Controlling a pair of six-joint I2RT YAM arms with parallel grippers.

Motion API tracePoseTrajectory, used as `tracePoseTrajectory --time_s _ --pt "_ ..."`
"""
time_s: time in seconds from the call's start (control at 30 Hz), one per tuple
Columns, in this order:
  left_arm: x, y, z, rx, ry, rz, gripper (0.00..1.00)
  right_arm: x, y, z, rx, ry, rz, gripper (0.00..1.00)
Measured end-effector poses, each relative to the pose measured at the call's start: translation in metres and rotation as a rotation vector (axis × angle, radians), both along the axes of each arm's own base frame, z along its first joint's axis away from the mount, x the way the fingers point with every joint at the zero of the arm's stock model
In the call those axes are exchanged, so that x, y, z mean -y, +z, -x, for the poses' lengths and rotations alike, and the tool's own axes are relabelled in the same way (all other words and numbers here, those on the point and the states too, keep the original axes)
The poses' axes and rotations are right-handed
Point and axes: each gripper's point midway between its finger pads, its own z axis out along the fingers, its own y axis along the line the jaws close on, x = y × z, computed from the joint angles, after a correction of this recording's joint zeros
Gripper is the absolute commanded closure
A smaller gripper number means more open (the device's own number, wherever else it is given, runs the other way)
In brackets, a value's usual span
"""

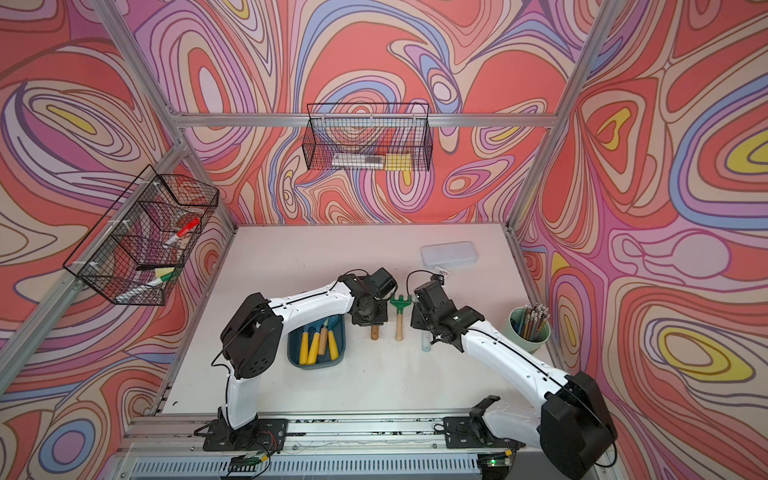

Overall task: Take the hand rake out of the storage box
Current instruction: Place the rake at the center of the board.

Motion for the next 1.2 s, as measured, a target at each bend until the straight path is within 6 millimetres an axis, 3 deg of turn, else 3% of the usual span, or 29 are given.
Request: tracePoseTrajectory --time_s 0.5,0.87,1.2 --pt "-0.001 -0.032 0.008 -0.069 -0.010 -0.029 0.84 -0.002 -0.005 0.002 -0.013 0.008 -0.006 0.45" --pt "-0.004 -0.033 0.004 -0.074 -0.019 -0.025 0.82 -0.002 -0.005 0.001 -0.013 0.008 -0.007 0.45" --pt "-0.004 -0.032 0.000 -0.074 -0.032 -0.022 0.71 -0.002 -0.005 0.001 -0.013 0.008 -0.007 0.45"
